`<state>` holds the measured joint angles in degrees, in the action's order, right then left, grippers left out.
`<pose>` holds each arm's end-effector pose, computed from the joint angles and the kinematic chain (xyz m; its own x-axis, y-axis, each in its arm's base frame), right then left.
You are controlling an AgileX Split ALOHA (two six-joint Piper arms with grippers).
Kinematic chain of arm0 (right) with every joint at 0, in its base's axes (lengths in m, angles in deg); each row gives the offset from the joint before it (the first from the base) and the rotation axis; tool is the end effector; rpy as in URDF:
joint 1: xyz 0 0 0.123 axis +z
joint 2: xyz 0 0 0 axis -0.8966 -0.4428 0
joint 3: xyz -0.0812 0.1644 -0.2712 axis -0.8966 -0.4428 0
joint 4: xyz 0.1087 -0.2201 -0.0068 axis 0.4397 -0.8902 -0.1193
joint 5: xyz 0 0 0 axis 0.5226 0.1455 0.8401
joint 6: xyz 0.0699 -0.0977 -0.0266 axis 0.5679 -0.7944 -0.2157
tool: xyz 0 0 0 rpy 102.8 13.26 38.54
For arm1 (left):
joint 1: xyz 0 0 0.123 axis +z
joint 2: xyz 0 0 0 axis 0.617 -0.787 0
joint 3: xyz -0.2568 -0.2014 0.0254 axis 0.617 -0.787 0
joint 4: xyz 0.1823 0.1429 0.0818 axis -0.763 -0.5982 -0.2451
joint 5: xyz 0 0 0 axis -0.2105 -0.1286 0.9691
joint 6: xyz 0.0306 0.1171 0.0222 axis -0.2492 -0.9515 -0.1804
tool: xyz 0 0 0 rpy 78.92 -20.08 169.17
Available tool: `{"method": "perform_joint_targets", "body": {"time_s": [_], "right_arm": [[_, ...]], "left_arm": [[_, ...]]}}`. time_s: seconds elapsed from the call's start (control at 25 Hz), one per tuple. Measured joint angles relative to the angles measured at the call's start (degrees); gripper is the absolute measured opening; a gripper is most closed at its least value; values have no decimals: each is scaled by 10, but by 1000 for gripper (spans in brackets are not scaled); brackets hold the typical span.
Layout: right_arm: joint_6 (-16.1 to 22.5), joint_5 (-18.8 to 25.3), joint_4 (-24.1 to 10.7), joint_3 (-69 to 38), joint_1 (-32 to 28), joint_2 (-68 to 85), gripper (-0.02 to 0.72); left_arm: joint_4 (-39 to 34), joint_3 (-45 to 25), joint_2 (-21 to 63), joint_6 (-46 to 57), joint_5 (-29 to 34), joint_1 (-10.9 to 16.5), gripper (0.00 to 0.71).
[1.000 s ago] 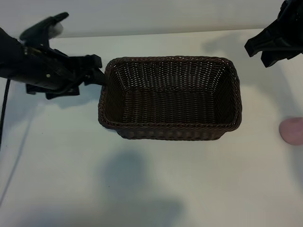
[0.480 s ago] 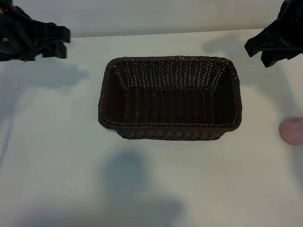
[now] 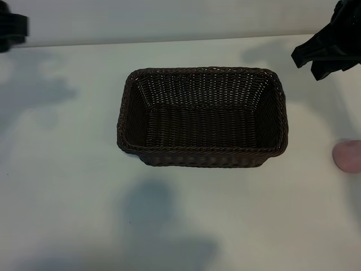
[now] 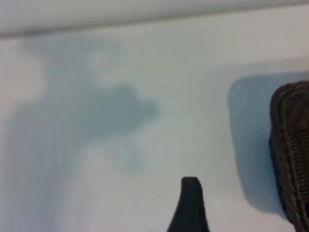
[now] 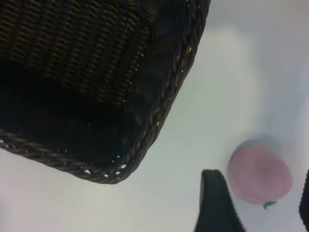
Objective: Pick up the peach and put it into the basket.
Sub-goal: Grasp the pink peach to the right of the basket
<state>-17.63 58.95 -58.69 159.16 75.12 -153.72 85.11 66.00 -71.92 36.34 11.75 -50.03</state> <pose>0.3230 0.0633 0.3475 -0.9242 -0.2021 -0.3241 -0.2073 0.9781 -0.0189 0.2514 -0.0479 0.4196 -0.6390 0.0656 -0.7664 0.1317 0.9910 -0.0250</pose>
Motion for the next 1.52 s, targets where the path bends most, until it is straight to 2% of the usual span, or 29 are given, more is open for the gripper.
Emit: {"method": "perform_joint_targets", "body": {"time_s": [0.24,0.56,0.84,1.52], "right_arm": [[0,0,0,0,0,0,420],[-1,0,0,0,0,0,420],[-1,0,0,0,0,0,420],[-1,0,0,0,0,0,420]], "left_arm": [[3,-12,108,-18,7,0,597],[19,-99,292,-27,36,-1,597],[20,-176,382,-27,131,-1,597],[44,-371,574,-18,142,-1,597]]}}
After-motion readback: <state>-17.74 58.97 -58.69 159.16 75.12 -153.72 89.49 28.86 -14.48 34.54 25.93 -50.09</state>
